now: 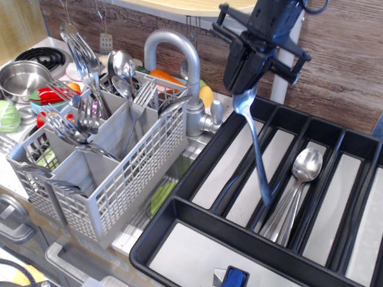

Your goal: Put big spoon from basket to tray

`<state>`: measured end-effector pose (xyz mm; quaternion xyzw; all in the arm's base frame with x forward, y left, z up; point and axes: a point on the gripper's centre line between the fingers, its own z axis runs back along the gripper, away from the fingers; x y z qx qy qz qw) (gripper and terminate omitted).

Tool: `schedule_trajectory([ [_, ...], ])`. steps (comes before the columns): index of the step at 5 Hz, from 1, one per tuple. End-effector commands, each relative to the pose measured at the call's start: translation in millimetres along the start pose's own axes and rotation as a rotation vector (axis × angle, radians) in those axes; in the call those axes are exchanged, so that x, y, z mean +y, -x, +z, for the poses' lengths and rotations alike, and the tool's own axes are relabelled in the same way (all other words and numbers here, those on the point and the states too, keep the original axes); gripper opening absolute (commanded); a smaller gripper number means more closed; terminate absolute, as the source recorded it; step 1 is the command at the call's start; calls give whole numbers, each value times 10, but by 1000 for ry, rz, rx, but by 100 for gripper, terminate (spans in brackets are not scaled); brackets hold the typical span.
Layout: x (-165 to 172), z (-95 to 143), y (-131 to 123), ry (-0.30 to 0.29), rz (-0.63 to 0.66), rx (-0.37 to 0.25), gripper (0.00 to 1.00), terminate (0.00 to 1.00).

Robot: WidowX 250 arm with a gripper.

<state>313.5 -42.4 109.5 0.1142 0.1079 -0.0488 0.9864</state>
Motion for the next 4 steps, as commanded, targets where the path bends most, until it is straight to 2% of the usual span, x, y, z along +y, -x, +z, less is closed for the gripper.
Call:
schedule_trajectory([
  [1,-50,-220,-66,9,98,-81,0,0],
  [2,-102,-326,-104,33,149,-67,0,0],
  [3,-166,-405,-137,-12,171,-51,0,0],
  [4,-230,-393,-172,-99,147,-80,100,100],
])
